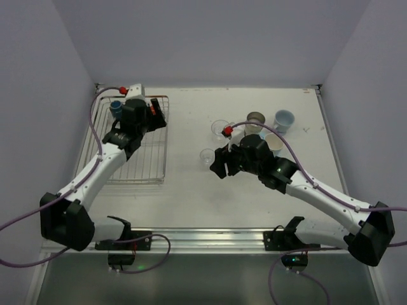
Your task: Unload the cups from the dish rack
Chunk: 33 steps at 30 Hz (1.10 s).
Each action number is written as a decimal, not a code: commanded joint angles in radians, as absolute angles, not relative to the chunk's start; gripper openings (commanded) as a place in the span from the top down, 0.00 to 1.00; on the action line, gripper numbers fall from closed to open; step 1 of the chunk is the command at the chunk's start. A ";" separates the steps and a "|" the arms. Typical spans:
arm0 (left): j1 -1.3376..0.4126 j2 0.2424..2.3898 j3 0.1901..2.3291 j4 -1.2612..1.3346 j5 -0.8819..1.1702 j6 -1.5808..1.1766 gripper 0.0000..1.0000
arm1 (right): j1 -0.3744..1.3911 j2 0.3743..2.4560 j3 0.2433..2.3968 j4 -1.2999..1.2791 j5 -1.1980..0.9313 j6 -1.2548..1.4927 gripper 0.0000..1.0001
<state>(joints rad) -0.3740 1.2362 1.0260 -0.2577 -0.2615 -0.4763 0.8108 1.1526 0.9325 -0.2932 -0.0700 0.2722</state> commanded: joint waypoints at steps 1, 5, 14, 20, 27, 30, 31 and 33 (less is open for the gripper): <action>-0.255 1.395 1.187 -0.140 -0.169 -0.519 0.23 | 0.813 1.056 0.852 -0.157 -0.031 0.317 0.37; -0.209 1.607 1.382 -0.224 -0.182 -0.410 0.26 | 0.813 1.005 0.807 -0.137 -0.023 0.325 0.37; -0.132 1.844 1.537 -0.213 -0.080 -0.304 0.27 | 0.813 0.973 0.781 -0.115 -0.012 0.334 0.37; -0.115 1.953 1.604 -0.216 -0.028 -0.253 0.27 | 0.813 0.979 0.778 -0.110 -0.002 0.331 0.37; -0.112 2.032 1.623 -0.184 0.034 -0.206 0.27 | 0.813 0.989 0.781 -0.107 -0.002 0.327 0.37; -0.110 2.054 1.624 -0.175 0.044 -0.190 0.27 | 0.813 0.989 0.781 -0.107 -0.002 0.324 0.37; -0.110 2.062 1.626 -0.169 0.044 -0.187 0.27 | 0.813 0.991 0.781 -0.109 -0.002 0.325 0.37; -0.109 2.069 1.628 -0.157 0.043 -0.180 0.27 | 0.813 0.994 0.781 -0.109 -0.002 0.324 0.37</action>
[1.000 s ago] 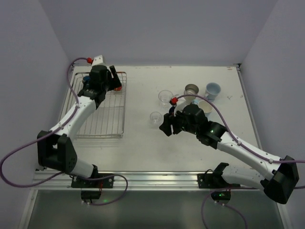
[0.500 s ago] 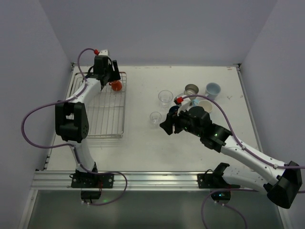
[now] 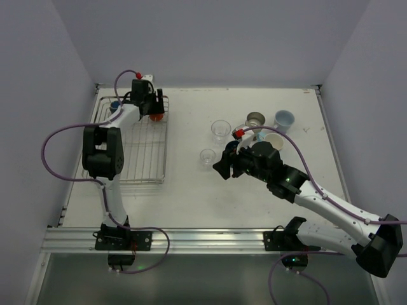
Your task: Unload the cups from the dish rack
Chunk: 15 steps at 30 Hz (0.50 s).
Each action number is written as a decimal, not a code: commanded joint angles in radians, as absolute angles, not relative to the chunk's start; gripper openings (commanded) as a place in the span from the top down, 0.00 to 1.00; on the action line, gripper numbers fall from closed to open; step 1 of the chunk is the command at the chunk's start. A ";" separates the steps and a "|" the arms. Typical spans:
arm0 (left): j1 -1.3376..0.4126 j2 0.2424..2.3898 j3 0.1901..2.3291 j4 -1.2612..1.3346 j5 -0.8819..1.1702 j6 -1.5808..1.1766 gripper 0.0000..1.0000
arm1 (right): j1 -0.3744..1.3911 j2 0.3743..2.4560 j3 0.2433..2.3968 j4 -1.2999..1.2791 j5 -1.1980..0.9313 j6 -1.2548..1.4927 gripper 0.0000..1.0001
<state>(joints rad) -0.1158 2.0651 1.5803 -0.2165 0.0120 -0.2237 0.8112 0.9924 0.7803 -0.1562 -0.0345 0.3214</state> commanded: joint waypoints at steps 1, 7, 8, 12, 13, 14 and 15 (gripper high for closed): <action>-0.106 2.080 1.629 -0.153 0.043 -0.175 0.27 | 0.813 0.994 0.781 -0.109 -0.002 0.325 0.37; -0.104 2.115 1.634 -0.132 0.049 -0.155 0.26 | 0.815 1.003 0.782 -0.109 -0.002 0.322 0.37; -0.104 2.117 1.632 -0.127 0.051 -0.152 0.25 | 0.813 1.005 0.784 -0.109 -0.002 0.324 0.37; -0.104 2.120 1.625 -0.095 0.048 -0.144 0.26 | 0.813 1.017 0.785 -0.109 -0.002 0.321 0.37; -0.104 2.118 1.621 -0.089 0.048 -0.143 0.27 | 0.813 1.022 0.785 -0.109 -0.002 0.322 0.37; -0.104 2.120 1.620 -0.084 0.045 -0.138 0.27 | 0.813 1.023 0.787 -0.107 -0.003 0.321 0.37; -0.104 2.117 1.615 -0.078 0.038 -0.138 0.33 | 0.813 1.026 0.787 -0.109 -0.003 0.322 0.37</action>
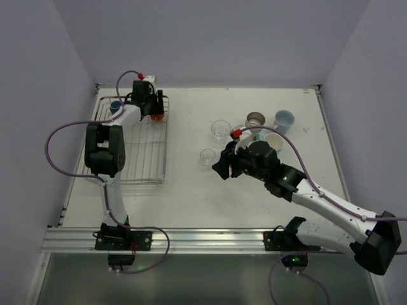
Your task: Unload the cups from the dish rack
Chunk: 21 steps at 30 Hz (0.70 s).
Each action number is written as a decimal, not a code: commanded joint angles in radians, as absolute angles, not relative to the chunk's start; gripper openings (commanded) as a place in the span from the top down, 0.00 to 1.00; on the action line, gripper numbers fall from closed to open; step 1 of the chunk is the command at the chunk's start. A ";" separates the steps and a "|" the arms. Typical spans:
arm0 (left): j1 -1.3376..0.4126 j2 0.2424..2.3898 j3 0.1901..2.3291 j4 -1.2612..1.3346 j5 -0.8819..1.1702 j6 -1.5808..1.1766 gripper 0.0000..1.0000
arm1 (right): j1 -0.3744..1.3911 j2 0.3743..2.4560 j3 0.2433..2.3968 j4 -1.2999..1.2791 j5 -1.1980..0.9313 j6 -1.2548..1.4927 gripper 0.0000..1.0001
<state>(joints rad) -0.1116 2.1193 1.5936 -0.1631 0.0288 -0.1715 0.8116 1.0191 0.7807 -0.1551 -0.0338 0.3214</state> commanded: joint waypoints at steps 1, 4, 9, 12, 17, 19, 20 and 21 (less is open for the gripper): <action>-0.104 2.117 1.612 -0.078 0.035 -0.137 0.37 | 0.813 1.029 0.788 -0.109 -0.003 0.321 0.37; -0.104 2.102 1.595 -0.066 0.018 -0.140 0.58 | 0.813 1.032 0.790 -0.107 -0.003 0.324 0.37; -0.103 2.043 1.577 -0.060 -0.034 -0.159 0.94 | 0.813 1.034 0.796 -0.109 -0.008 0.325 0.37; -0.101 2.007 1.578 -0.061 -0.035 -0.175 1.00 | 0.813 1.028 0.804 -0.110 -0.012 0.330 0.37; -0.095 1.947 1.583 -0.071 -0.015 -0.215 1.00 | 0.813 1.014 0.816 -0.104 -0.049 0.351 0.37; -0.095 1.927 1.583 -0.074 -0.015 -0.232 1.00 | 0.813 1.011 0.816 -0.100 -0.058 0.359 0.37; -0.094 1.918 1.582 -0.074 -0.011 -0.236 1.00 | 0.813 1.012 0.822 -0.100 -0.061 0.370 0.37; -0.094 1.895 1.575 -0.074 -0.011 -0.242 1.00 | 0.813 1.014 0.825 -0.100 -0.070 0.376 0.37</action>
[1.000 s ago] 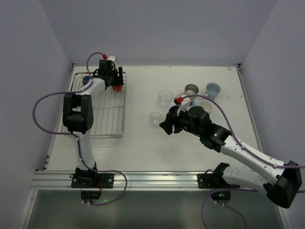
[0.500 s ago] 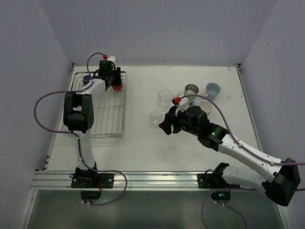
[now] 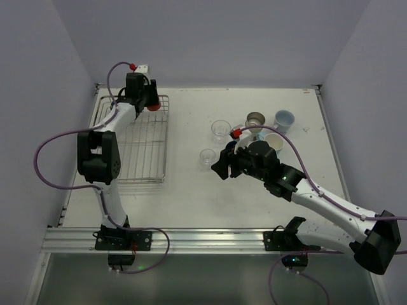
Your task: Unload the cups from the dish rack
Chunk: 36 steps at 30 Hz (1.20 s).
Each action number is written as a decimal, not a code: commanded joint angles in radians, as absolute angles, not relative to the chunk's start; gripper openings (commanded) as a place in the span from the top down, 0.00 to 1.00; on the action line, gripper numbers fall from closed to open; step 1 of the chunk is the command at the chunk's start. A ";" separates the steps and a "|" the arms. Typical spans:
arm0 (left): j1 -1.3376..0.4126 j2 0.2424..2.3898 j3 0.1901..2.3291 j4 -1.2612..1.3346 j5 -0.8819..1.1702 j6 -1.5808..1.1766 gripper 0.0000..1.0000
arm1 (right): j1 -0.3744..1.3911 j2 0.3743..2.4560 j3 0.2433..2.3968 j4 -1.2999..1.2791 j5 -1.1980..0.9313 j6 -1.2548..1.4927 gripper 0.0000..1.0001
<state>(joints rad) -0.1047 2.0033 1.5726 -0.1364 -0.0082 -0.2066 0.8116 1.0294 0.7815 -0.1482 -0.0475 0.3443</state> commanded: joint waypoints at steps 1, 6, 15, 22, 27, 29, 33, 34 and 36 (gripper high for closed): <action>-0.094 1.882 1.571 -0.074 -0.009 -0.258 1.00 | 0.813 1.017 0.827 -0.097 -0.078 0.385 0.37; -0.092 1.758 1.494 -0.072 0.031 -0.320 1.00 | 0.813 1.042 0.830 -0.006 -0.158 0.475 0.34; -0.097 1.375 1.108 0.086 0.376 -0.653 1.00 | 0.813 1.146 0.868 0.230 -0.245 0.603 0.30; -0.198 1.071 0.730 0.357 0.482 -0.941 1.00 | 0.813 1.227 0.871 0.394 -0.285 0.597 0.22; -0.330 0.957 0.572 0.538 0.460 -1.089 1.00 | 0.813 1.275 0.891 0.443 -0.342 0.581 0.23; -0.348 0.927 0.531 0.604 0.459 -1.120 1.00 | 0.813 1.279 0.902 0.437 -0.342 0.577 0.23; -0.371 0.876 0.486 0.666 0.453 -1.181 1.00 | 0.813 1.256 0.887 0.449 -0.314 0.574 0.27; -0.376 0.868 0.474 0.687 0.453 -1.193 1.00 | 0.813 1.249 0.885 0.462 -0.324 0.577 0.32; -0.396 0.854 0.462 0.713 0.448 -1.225 1.00 | 0.813 1.244 0.873 0.488 -0.340 0.587 0.35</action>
<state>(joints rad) -0.3714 0.8909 0.4709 0.5388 0.4431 -1.1297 0.8116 1.2797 0.8482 0.3828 -0.3130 0.5869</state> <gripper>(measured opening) 0.551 0.668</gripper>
